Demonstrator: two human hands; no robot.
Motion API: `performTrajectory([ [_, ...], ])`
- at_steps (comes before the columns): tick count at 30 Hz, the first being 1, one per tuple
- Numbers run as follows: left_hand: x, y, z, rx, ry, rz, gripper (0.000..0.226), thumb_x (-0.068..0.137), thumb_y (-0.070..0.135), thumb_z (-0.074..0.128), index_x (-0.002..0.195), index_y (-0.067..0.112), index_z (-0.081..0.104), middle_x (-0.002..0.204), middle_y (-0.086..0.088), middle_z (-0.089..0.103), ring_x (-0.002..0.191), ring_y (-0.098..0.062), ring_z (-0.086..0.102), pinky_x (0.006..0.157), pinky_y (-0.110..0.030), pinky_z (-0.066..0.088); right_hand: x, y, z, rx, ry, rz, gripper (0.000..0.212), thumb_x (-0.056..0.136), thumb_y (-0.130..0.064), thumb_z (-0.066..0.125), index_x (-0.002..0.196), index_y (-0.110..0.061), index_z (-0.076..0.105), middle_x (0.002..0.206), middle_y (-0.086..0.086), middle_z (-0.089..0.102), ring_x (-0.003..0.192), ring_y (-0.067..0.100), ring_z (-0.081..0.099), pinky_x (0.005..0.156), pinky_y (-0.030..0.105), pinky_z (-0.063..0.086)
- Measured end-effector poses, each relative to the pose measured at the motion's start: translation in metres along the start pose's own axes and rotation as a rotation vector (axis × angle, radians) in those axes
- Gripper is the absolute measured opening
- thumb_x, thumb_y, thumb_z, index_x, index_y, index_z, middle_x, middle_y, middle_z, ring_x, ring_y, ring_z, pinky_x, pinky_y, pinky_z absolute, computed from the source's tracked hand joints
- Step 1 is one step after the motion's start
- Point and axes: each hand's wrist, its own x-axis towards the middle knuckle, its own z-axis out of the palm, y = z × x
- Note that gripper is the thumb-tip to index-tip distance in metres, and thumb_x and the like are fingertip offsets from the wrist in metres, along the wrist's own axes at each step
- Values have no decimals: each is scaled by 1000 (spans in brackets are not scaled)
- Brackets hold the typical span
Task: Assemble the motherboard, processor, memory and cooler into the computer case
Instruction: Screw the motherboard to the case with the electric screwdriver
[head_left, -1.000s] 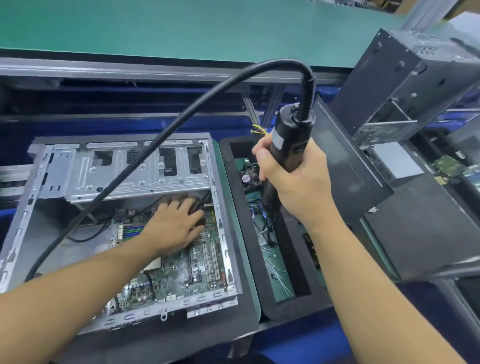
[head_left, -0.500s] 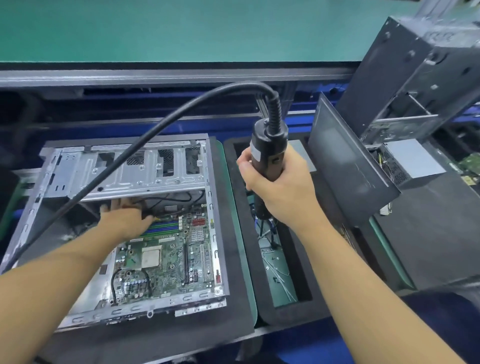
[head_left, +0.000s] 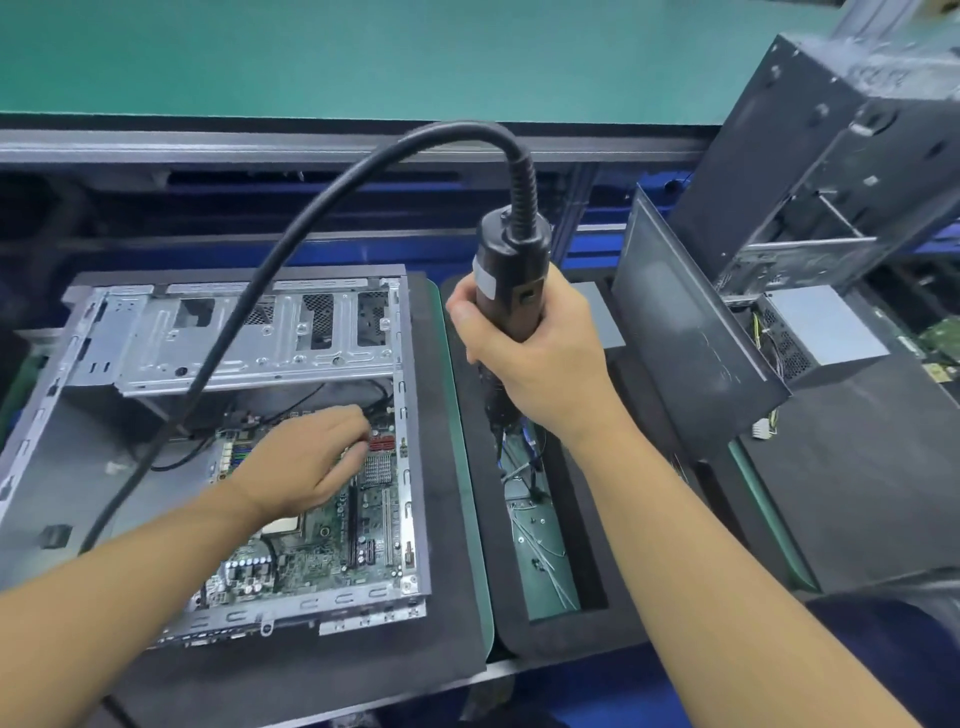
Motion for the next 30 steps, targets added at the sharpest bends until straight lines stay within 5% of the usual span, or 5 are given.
performTrajectory([
  [5,45,56,-10,-53,118,9,5,85,28,44,85,25,49,75,12,48,69,-11,45,58,-30,41,-2,-9,-17,5,60,2,19,87,-16,70,93,-1,60,83,15,64,69,34,58,66,51,54],
  [10,94,96,22,-3,-202,116,13,88,32,43,91,28,54,90,11,58,83,-11,57,68,-30,49,-11,-10,-40,-9,107,7,20,84,-22,69,90,-5,61,82,16,63,67,33,57,67,51,54],
  [22,146,134,125,38,-804,-52,22,85,13,56,105,17,65,105,1,68,100,-20,60,84,-23,44,-58,34,-94,78,150,138,13,86,-16,72,88,-14,59,80,10,68,66,20,59,71,42,55],
  [26,140,150,148,170,-871,-67,14,85,23,59,96,22,67,96,6,65,97,-19,60,82,-31,48,-65,47,-103,103,138,160,15,85,-17,72,86,-13,59,72,-3,62,65,20,58,71,47,56],
  [30,130,162,182,496,-888,74,16,84,22,58,71,20,48,97,2,65,96,-22,60,71,-31,28,-70,60,-111,122,140,176,19,85,-18,73,88,-7,58,71,-1,61,67,29,59,69,47,56],
])
